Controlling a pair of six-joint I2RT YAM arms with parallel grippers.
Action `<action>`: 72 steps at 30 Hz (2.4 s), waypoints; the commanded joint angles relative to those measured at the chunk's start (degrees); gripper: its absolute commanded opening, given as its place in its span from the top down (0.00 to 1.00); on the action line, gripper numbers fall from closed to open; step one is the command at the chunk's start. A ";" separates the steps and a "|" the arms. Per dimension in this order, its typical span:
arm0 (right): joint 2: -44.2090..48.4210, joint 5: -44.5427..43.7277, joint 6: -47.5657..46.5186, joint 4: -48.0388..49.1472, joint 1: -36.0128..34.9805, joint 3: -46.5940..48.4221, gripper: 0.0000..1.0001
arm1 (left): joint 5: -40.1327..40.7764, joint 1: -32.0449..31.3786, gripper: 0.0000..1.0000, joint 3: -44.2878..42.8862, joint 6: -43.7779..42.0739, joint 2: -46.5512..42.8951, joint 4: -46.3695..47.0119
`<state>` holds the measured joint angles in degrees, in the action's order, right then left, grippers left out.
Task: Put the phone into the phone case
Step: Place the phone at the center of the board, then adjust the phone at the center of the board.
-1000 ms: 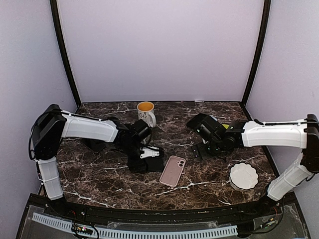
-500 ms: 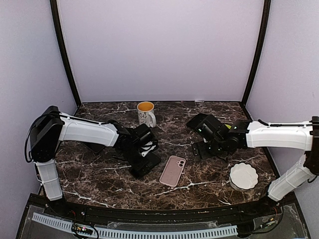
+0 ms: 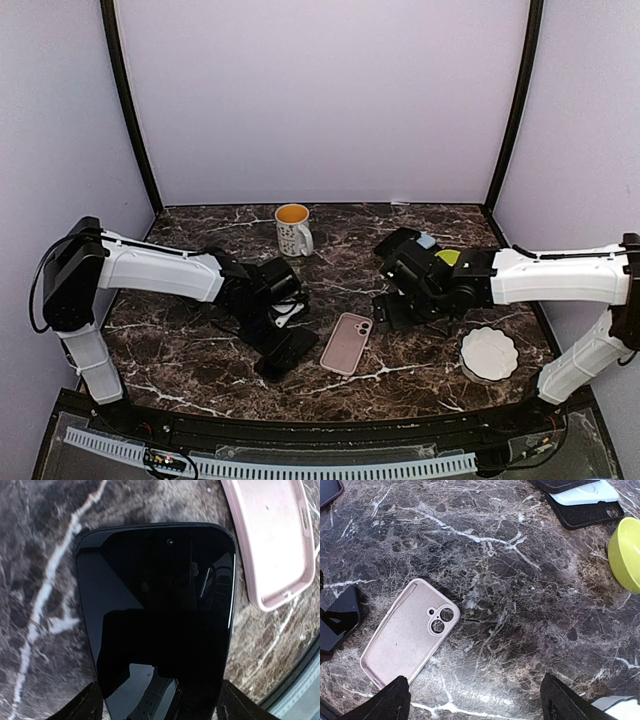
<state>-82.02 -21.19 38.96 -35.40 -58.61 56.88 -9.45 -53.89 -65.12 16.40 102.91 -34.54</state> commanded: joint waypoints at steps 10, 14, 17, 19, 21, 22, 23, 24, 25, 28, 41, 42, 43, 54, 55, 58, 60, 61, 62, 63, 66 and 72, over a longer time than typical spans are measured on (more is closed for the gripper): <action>-11.26 -0.08 3.65 3.22 -1.63 5.10 0.11 | 1.30 -0.86 0.18 2.67 3.17 -3.09 -2.38; -13.14 0.54 3.39 4.40 -1.77 5.56 0.18 | 2.67 -0.98 0.20 2.55 3.19 -6.50 -2.94; -14.34 2.48 3.72 6.74 -1.99 4.80 0.27 | 5.43 -0.93 0.24 2.27 2.90 -10.08 -5.13; -15.47 3.48 3.51 8.19 -2.33 4.75 0.34 | 7.86 -0.62 0.27 2.76 2.99 -11.65 -6.59; -17.03 3.40 3.39 8.14 -2.66 5.38 0.38 | 8.69 0.07 0.30 3.86 2.90 -12.48 -7.56; -17.92 3.12 3.26 7.81 -2.84 5.82 0.39 | 10.41 0.75 0.33 4.39 2.86 -12.57 -7.95; -18.62 2.90 3.03 7.46 -2.90 6.24 0.40 | 11.76 1.13 0.35 5.38 2.89 -12.52 -8.88; -19.44 2.77 2.83 7.11 -3.18 6.57 0.40 | 12.49 1.92 0.39 5.90 3.10 -12.41 -9.49; -20.08 2.50 2.72 6.72 -3.36 6.91 0.40 | 14.01 2.28 0.40 7.10 3.06 -12.04 -10.57; -21.21 2.02 2.61 6.07 -3.81 7.28 0.40 | 16.59 3.98 0.44 9.06 3.09 -10.71 -11.55; -20.88 0.01 2.58 5.78 -4.24 4.66 0.41 | 12.00 -0.87 0.54 8.27 -0.53 0.80 -11.23; -21.02 -0.25 2.05 5.62 -4.17 4.72 0.41 | 11.30 -1.44 0.54 8.39 -0.73 0.75 -10.76; -21.18 -0.63 1.49 5.36 -4.10 5.04 0.41 | 10.11 -2.44 0.54 8.37 -1.06 0.69 -10.52; -22.13 -4.44 -5.68 3.42 -1.76 6.87 0.41 | 4.04 -9.23 0.54 3.27 -4.09 2.95 -7.30; -21.85 -4.61 -6.10 3.33 -1.34 6.80 0.41 | 3.80 -9.40 0.54 2.18 -4.34 3.33 -7.18; -20.60 -5.43 -7.89 3.23 0.19 6.12 0.41 | 2.63 -9.82 0.54 0.50 -4.83 3.54 -6.38; -19.50 -6.06 -9.60 3.08 1.03 5.70 0.41 | 1.72 -9.83 0.54 -0.30 -4.72 3.29 -4.96; -18.84 -6.24 -10.45 3.10 1.31 5.50 0.41 | 0.84 -9.83 0.54 -0.43 -4.54 3.03 -3.30; -18.35 -6.31 -11.30 3.19 1.60 5.42 0.41 | 0.40 -9.83 0.54 -0.35 -4.12 2.92 -2.40; -17.75 -6.27 -12.17 3.26 1.79 5.28 0.40 | -0.43 -9.83 0.54 -0.07 -3.98 2.91 -0.55; -16.30 -5.16 -14.68 3.90 1.83 5.17 0.38 | -1.05 -9.83 0.54 0.18 -3.26 3.02 1.88; -14.30 -1.63 -12.81 2.98 1.76 6.67 0.35 | -1.46 -9.64 0.49 0.30 -2.94 -3.96 5.09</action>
<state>-98.35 -24.51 25.52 -31.68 -56.84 62.54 -6.04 -62.54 -64.88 13.32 103.50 -40.25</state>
